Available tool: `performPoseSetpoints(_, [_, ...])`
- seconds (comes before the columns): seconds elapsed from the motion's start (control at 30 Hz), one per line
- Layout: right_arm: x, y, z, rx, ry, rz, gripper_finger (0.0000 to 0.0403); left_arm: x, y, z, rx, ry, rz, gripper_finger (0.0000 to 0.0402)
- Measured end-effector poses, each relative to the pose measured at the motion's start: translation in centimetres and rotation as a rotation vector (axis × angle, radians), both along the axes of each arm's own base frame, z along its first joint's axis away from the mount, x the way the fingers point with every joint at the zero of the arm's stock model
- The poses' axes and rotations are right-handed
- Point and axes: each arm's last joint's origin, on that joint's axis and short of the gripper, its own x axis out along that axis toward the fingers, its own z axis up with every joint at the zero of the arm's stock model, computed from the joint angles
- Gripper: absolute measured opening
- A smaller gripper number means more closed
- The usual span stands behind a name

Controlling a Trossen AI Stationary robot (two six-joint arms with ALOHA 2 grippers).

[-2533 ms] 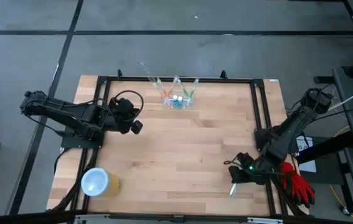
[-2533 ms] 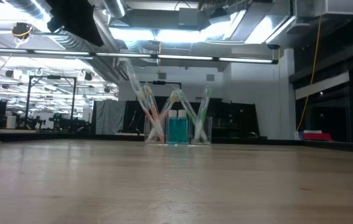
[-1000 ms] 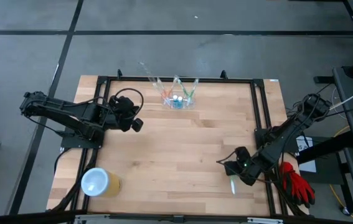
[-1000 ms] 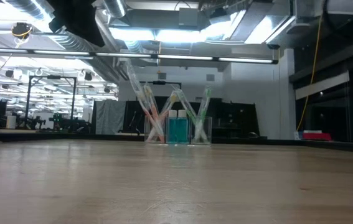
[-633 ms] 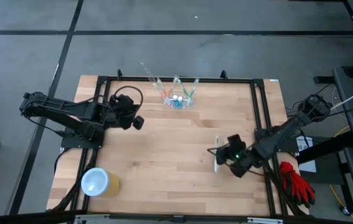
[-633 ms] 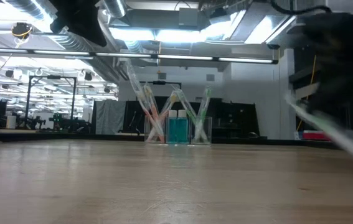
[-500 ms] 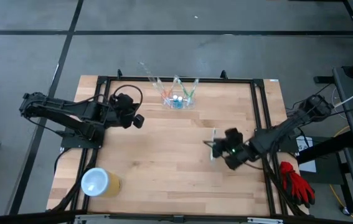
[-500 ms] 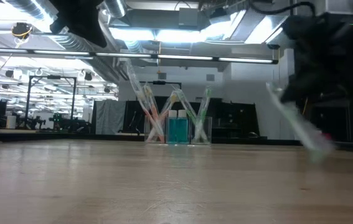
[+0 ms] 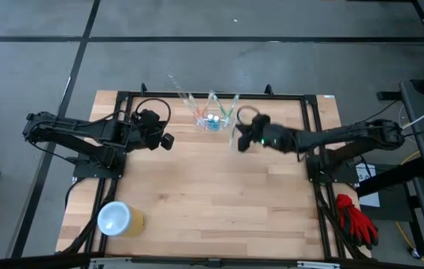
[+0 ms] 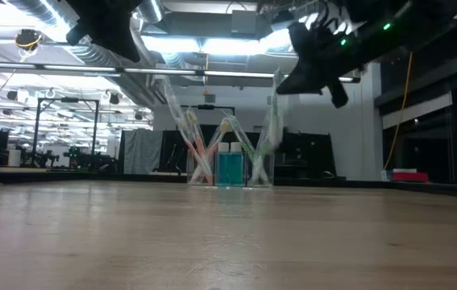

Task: Pick & Place toothbrushing station
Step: Put the green toothbrush into the transparent organizer

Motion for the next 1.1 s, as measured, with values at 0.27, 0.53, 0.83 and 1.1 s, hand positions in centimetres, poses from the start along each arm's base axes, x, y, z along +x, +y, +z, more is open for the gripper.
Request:
performPoseSetpoints(0.27, [-0.6, -6.3, 1.0, -0.131, -0.016, 0.07, 0.0, -0.1, 0.1, 0.1, 0.048, -0.018, 0.054, 0.0005])
performPoseSetpoints(0.53, [-1.2, -8.8, 2.1, -0.163, -0.127, 0.059, 0.0, -0.2, 0.2, 0.2, 0.085, -0.014, 0.076, 0.0003])
performPoseSetpoints(0.83, [1.4, -10.5, 2.1, -0.176, -0.132, 0.104, 0.0, -0.2, 0.2, 0.2, 0.098, -0.006, 0.079, 0.0004])
performPoseSetpoints(1.1, [4.0, -11.6, 0.9, -0.172, -0.061, 0.131, 0.0, -0.2, 0.2, 0.2, 0.082, -0.033, 0.097, 0.0004])
